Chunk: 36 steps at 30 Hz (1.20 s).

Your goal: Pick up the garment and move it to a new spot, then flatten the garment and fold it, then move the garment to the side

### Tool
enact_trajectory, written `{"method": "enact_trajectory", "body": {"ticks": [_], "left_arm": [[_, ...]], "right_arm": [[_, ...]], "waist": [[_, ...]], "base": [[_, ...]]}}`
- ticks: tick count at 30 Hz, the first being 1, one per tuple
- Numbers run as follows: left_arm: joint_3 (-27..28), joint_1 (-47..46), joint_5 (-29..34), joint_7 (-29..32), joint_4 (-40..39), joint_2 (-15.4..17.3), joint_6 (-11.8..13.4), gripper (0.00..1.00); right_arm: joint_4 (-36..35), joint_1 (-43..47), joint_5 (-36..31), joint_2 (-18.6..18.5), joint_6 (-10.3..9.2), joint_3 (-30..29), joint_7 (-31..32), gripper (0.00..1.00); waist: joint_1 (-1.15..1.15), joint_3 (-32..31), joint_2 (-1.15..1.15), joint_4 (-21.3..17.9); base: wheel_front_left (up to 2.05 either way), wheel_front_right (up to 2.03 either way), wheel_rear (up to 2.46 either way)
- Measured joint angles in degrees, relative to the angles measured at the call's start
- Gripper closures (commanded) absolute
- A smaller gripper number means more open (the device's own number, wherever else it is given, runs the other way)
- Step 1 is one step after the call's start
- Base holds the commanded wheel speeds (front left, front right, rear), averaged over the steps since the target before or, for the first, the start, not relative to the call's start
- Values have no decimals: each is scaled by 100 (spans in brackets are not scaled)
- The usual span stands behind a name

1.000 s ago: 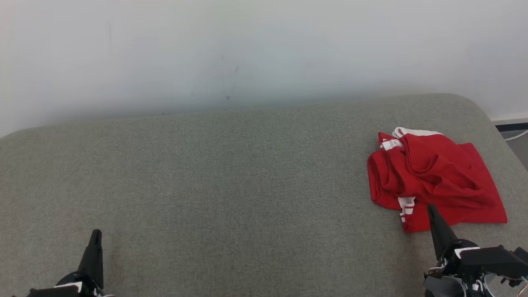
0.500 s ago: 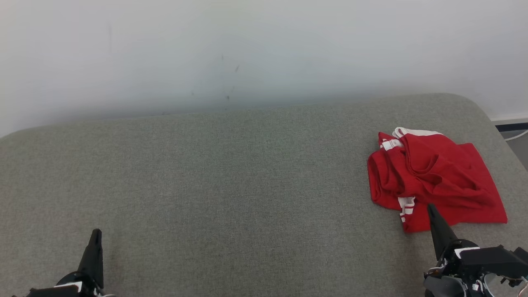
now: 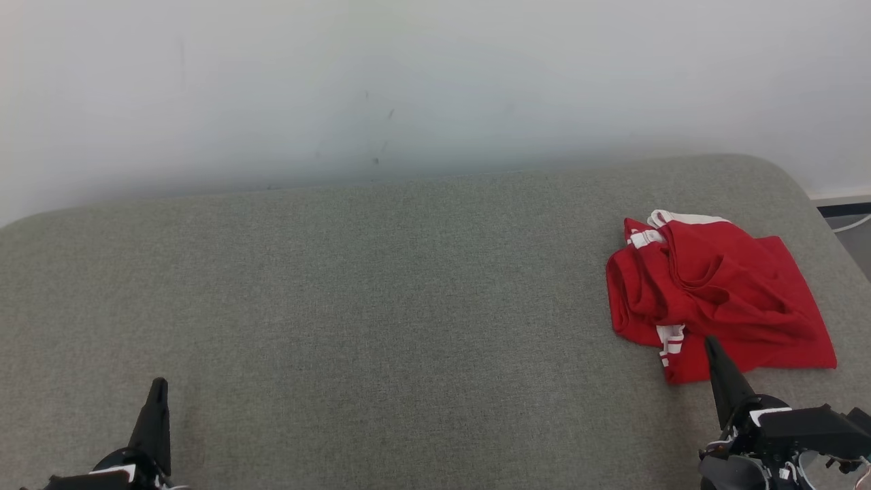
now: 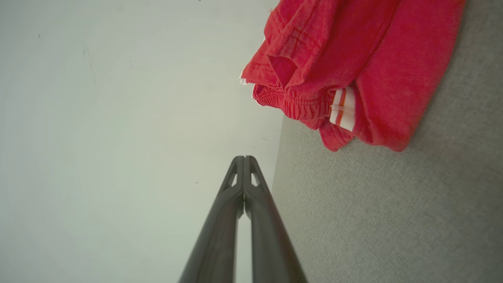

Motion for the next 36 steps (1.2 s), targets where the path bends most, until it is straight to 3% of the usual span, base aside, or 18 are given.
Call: {"method": "enact_trajectory", "body": {"ticks": [36], "left_arm": [[-1, -2, 0, 0, 5, -1, 0, 100]], "right_arm": [[5, -2, 0, 0, 26, 0, 0, 100]], "waist": [[0, 0, 0, 0]], "base": [[0, 0, 0]]}}
